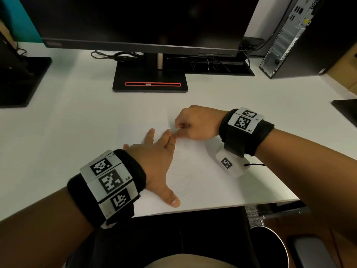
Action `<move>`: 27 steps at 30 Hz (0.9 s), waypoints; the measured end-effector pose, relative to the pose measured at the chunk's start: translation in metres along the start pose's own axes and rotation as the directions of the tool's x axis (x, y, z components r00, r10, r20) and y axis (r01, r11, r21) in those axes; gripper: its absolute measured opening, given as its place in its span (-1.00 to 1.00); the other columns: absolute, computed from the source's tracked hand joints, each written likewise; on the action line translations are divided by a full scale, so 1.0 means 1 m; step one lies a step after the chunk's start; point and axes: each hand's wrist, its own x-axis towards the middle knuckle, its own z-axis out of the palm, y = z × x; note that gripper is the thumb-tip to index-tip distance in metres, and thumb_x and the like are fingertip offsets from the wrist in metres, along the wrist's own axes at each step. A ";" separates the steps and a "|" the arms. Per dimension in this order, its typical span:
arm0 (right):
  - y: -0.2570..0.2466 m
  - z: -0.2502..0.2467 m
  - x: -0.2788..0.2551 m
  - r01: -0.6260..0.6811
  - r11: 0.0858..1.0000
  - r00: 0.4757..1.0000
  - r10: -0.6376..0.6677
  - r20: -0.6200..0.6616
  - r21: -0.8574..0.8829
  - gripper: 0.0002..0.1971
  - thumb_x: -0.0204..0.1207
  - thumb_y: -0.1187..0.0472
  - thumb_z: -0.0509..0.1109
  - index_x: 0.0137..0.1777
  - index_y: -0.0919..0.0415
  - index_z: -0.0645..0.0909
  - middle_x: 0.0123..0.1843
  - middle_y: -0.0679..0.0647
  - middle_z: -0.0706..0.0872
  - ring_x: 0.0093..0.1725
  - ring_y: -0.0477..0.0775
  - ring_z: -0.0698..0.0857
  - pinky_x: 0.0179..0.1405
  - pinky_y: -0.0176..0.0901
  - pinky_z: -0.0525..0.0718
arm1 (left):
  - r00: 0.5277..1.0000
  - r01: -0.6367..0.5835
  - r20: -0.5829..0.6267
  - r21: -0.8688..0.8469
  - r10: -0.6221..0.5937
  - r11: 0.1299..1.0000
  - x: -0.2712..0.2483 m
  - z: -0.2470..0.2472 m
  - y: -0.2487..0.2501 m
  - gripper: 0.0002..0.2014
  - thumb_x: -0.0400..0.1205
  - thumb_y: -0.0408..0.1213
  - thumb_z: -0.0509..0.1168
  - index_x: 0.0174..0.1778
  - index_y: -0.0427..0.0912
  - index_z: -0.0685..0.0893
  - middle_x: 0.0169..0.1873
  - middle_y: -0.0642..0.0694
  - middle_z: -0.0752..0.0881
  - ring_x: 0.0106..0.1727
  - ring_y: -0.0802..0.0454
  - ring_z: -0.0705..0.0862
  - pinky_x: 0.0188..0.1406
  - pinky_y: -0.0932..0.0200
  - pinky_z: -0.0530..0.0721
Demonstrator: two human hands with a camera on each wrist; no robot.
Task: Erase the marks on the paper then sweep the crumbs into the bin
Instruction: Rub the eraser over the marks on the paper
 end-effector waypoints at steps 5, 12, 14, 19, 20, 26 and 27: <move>0.003 -0.009 0.004 -0.068 0.998 0.998 0.068 -0.006 -0.014 -0.62 0.68 0.03 0.34 -0.33 0.22 0.53 -0.41 0.02 0.52 -0.36 0.03 0.47 -0.27 -0.10 0.46 | 1.000 -0.003 0.004 -0.006 0.003 1.000 0.000 0.000 -0.001 0.55 0.17 0.54 0.47 0.67 -0.13 -0.50 0.63 0.06 -0.58 0.68 -0.23 -0.48 0.52 -0.56 0.28; 0.003 -0.008 -0.003 -0.053 0.999 0.997 0.053 0.054 -0.006 -0.60 0.66 0.03 0.36 -0.39 0.19 0.48 -0.43 0.02 0.49 -0.38 0.04 0.44 -0.28 -0.06 0.50 | 1.000 0.005 0.009 0.002 -0.005 1.000 0.000 -0.001 0.000 0.57 0.16 0.55 0.46 0.66 -0.16 -0.52 0.63 0.05 -0.58 0.69 -0.23 -0.47 0.51 -0.55 0.30; 0.004 -0.007 -0.005 -0.051 0.998 0.998 0.051 -0.022 -0.025 -0.62 0.67 0.05 0.34 -0.34 0.24 0.50 -0.42 0.05 0.49 -0.36 0.07 0.45 -0.24 -0.01 0.53 | 1.000 0.002 0.007 0.008 -0.002 1.000 0.000 0.000 0.000 0.57 0.17 0.55 0.46 0.66 -0.16 -0.52 0.63 0.03 -0.58 0.69 -0.24 -0.46 0.52 -0.52 0.32; 0.003 0.000 -0.014 -0.023 1.000 0.996 0.021 0.084 0.018 -0.61 0.65 0.01 0.37 -0.35 0.21 0.50 -0.42 0.03 0.49 -0.38 0.05 0.44 -0.30 -0.06 0.49 | 1.000 -0.003 -0.006 -0.008 0.003 1.000 0.002 0.001 -0.002 0.59 0.13 0.56 0.47 0.66 -0.15 -0.52 0.63 0.07 -0.58 0.69 -0.22 -0.45 0.54 -0.49 0.32; 0.005 -0.003 -0.014 -0.045 0.999 0.996 0.043 0.078 0.020 -0.62 0.64 0.01 0.37 -0.36 0.21 0.50 -0.42 0.04 0.50 -0.38 0.06 0.44 -0.29 -0.06 0.49 | 1.000 -0.003 -0.005 -0.008 0.003 1.000 0.002 0.001 -0.002 0.59 0.13 0.56 0.47 0.66 -0.14 -0.52 0.62 0.07 -0.58 0.69 -0.22 -0.45 0.55 -0.48 0.32; 0.003 0.006 -0.023 0.002 1.000 0.999 -0.003 0.036 0.028 -0.64 0.66 0.04 0.36 -0.29 0.27 0.55 -0.42 0.02 0.52 -0.38 0.03 0.45 -0.29 -0.04 0.50 | 1.000 -0.005 -0.002 -0.006 0.005 1.000 0.003 0.001 -0.002 0.58 0.14 0.56 0.46 0.66 -0.14 -0.52 0.62 0.07 -0.59 0.69 -0.22 -0.47 0.54 -0.48 0.32; 0.004 0.006 -0.026 -0.004 0.999 0.999 0.002 0.055 0.042 -0.63 0.66 0.03 0.37 -0.32 0.24 0.53 -0.43 0.01 0.50 -0.39 0.03 0.43 -0.32 -0.07 0.47 | 1.000 -0.005 -0.001 -0.005 0.005 1.000 0.003 0.001 -0.002 0.58 0.14 0.56 0.46 0.66 -0.14 -0.52 0.62 0.07 -0.60 0.68 -0.22 -0.48 0.54 -0.49 0.32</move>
